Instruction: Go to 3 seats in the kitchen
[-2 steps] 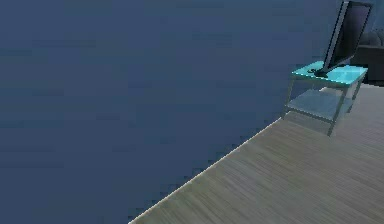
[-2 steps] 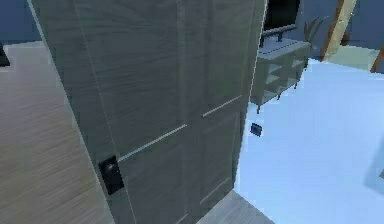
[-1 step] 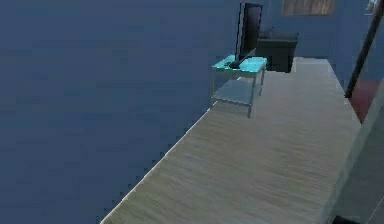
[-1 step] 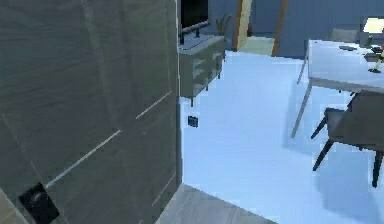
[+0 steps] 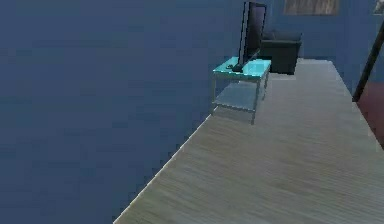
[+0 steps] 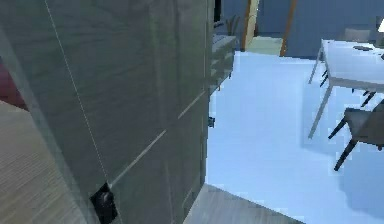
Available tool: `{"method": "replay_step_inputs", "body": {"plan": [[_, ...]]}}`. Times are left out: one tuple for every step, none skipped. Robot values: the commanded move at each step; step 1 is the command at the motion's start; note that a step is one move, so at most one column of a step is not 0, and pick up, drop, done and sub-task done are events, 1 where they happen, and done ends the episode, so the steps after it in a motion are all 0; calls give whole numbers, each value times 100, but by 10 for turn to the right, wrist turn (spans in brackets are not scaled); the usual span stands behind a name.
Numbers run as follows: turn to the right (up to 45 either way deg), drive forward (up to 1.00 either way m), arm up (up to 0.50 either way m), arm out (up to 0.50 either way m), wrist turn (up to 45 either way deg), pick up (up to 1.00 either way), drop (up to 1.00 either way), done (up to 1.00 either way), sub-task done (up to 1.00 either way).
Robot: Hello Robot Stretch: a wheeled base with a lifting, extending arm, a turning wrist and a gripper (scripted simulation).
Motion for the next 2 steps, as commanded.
{"method": "replay_step_inputs", "body": {"plan": [[60, 0, 0, 0, 0, 0, 0, 0, 0], [0, 65, 0, 0, 0, 0, 0, 0, 0]]}}
